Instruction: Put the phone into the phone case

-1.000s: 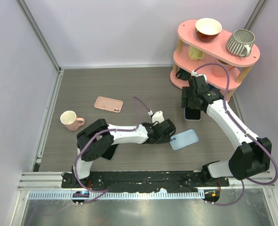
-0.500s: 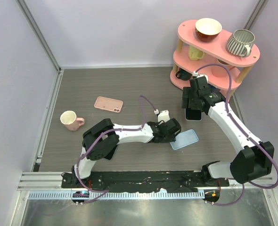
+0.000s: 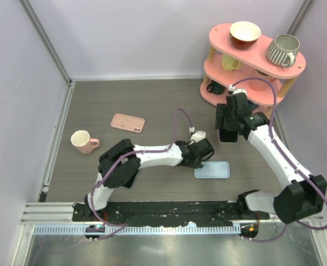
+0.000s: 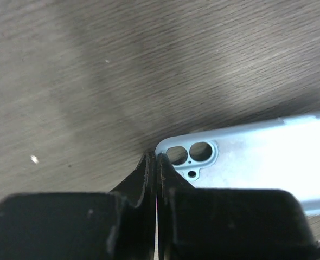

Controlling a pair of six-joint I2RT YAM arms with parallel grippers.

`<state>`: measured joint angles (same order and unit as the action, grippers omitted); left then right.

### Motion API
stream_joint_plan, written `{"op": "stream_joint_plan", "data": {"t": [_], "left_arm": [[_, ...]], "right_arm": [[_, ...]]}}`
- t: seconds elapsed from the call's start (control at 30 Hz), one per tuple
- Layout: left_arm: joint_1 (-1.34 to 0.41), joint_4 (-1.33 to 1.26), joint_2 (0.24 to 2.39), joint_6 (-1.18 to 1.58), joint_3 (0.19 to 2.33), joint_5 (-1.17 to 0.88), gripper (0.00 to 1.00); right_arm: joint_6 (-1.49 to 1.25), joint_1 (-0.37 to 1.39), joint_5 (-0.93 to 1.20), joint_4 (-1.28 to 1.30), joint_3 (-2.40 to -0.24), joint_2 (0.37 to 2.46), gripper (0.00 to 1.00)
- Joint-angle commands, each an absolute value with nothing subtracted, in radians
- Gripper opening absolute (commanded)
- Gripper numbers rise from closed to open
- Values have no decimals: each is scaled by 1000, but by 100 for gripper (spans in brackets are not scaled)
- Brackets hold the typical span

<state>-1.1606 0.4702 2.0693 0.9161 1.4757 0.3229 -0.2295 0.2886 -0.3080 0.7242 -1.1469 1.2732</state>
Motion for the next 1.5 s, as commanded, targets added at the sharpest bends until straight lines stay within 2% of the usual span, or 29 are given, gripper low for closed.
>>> {"op": "stream_joint_plan", "data": {"t": [0.0,0.07,0.2,0.4,0.47,0.63,0.77,0.8,0.83,0.9,0.93,0.97,1.03,1.1,1.23,1.33,1.47], "left_arm": [[-1060,509,1996,637,1445,210,0],[-984,482,1953,582,1408,106,0],[-862,455,1850,407,1356,-57,1],[-825,635,1871,213,1454,6,0],[-825,641,1893,134,1466,-40,0],[-798,624,1919,49,1460,-8,0],[-782,606,1855,26,1460,35,2],[-778,603,1842,26,1465,43,5],[-766,595,1830,28,1473,60,21],[-747,595,1799,47,1485,58,37],[-726,594,1787,57,1492,45,55],[-715,594,1775,69,1493,37,60],[-690,592,1735,106,1488,37,67],[-672,585,1669,171,1476,57,68],[-606,479,1486,309,1354,84,96],[-592,401,1334,362,1257,120,100],[-592,350,1194,393,1166,167,100]], "right_arm": [[-192,290,-237,588,-1112,1174,49],[-178,294,-134,540,-1072,1144,49],[-178,311,-147,437,-1005,1112,48],[-150,318,-107,397,-934,1129,49],[-143,322,-103,384,-917,1124,49],[-123,331,-89,373,-899,1115,49],[-115,337,-86,370,-887,1114,49],[-107,339,-83,370,-882,1114,49],[-100,344,-72,368,-879,1112,49],[-83,351,-58,370,-876,1109,49],[-74,357,-55,370,-876,1109,49],[-68,365,-52,371,-876,1109,49],[-48,377,-49,370,-868,1109,49],[-29,399,-38,371,-865,1109,49],[40,468,89,333,-853,1132,49],[98,549,103,316,-864,1193,50],[132,632,49,279,-887,1287,50]]}}
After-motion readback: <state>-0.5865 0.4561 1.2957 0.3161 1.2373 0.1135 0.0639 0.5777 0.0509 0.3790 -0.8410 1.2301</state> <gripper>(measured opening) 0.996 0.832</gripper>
